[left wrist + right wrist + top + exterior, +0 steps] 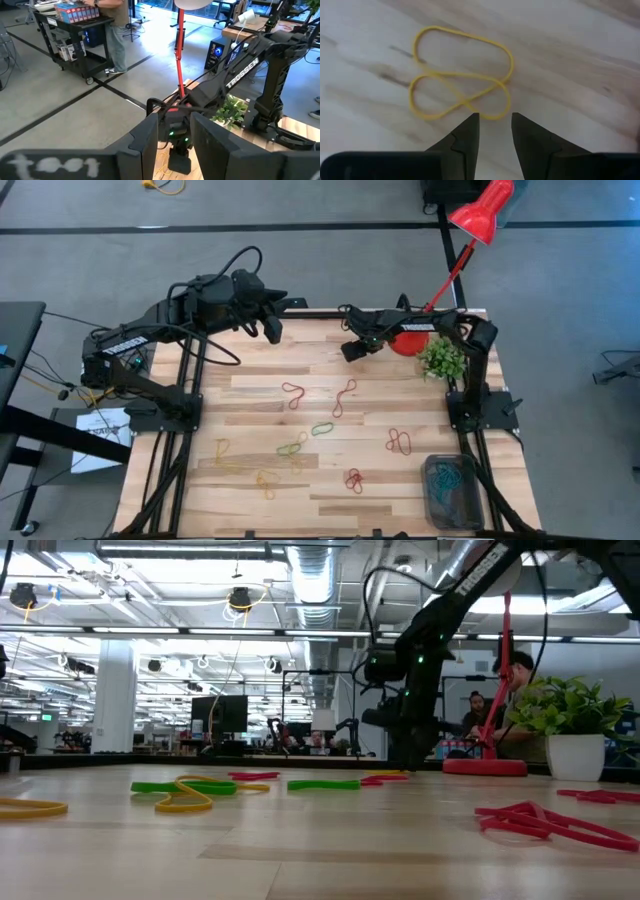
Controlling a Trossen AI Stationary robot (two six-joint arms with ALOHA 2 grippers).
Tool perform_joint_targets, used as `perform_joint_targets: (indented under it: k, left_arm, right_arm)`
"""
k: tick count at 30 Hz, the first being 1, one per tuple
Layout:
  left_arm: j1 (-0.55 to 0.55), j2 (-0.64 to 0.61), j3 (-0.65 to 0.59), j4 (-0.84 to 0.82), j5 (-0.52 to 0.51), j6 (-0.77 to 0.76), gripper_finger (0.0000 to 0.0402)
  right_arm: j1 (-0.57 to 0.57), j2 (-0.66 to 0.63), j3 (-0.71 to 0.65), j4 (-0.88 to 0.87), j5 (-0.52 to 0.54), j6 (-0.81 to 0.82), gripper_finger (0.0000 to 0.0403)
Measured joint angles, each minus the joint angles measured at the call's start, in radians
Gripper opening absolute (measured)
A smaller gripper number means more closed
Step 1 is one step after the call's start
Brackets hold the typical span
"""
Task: Pick and place items into bin
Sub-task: Put the yellow rubber band into the black bin
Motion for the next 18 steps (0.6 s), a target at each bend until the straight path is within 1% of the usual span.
perform_joint_targets:
  k: [4, 8, 15, 18]
  left_arm:
    - [-0.001, 0.0, 0.0, -0.005, 0.001, -0.007, 0.0105]
    - [-0.001, 0.0, 0.0, -0.007, 0.001, -0.008, 0.0105]
    - [-0.001, 0.0, 0.0, -0.008, 0.001, -0.008, 0.0105]
    - [-0.001, 0.0, 0.0, -0.008, 0.001, -0.008, 0.0105]
  right_arm:
    - [0.002, 0.045, 0.007, -0.002, 0.008, 0.006, 0.0107]
    - [0.013, 0.039, 0.005, 0.015, 0.06, 0.011, 0.0107]
    - [0.012, 0.025, 0.002, 0.034, 0.042, 0.011, 0.0107]
    - [0.015, 0.017, 0.002, 0.042, 0.015, 0.01, 0.0107]
